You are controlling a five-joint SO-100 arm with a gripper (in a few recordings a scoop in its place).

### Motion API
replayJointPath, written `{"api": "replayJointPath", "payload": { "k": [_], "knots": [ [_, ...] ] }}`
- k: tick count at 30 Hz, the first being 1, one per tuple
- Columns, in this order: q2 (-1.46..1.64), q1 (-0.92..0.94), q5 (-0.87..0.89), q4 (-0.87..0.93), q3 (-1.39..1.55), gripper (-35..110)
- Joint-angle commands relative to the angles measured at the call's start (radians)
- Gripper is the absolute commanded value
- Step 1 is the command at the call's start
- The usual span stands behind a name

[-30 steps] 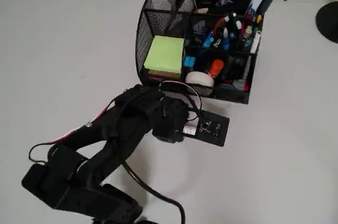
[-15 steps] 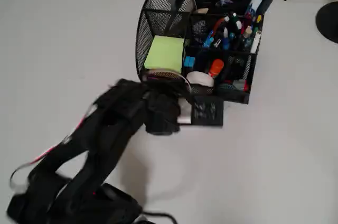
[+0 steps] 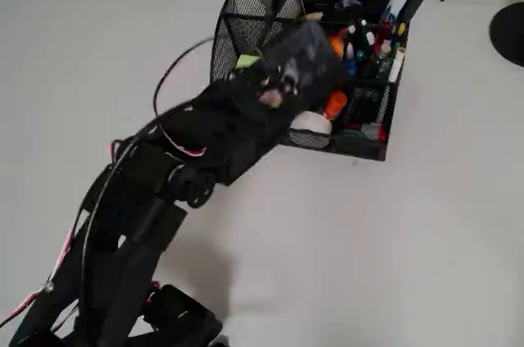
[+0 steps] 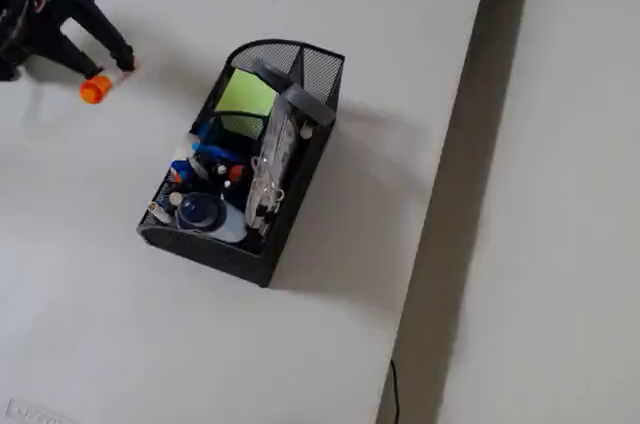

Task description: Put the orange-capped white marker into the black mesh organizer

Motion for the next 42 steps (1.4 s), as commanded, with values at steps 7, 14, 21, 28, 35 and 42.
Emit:
{"api": "replayJointPath", "payload": {
  "k": [7, 14, 21, 28, 35, 42],
  "knots": [
    [-0.259, -0.032, -0.184, -0.543, -0.069, 0],
    [-0.502, -0.061, -0.258, -0.822, -0.087, 0],
    [-0.667, -0.069, -0.279, -0.925, -0.156, 0],
    [-0.756, -0.051, -0.31, -1.014, -0.143, 17],
    [-0.742, -0.034, -0.396, -1.025, -0.112, 46],
    [-0.601, 0.008, -0.426, -0.885, -0.08, 46]
  ]
}}
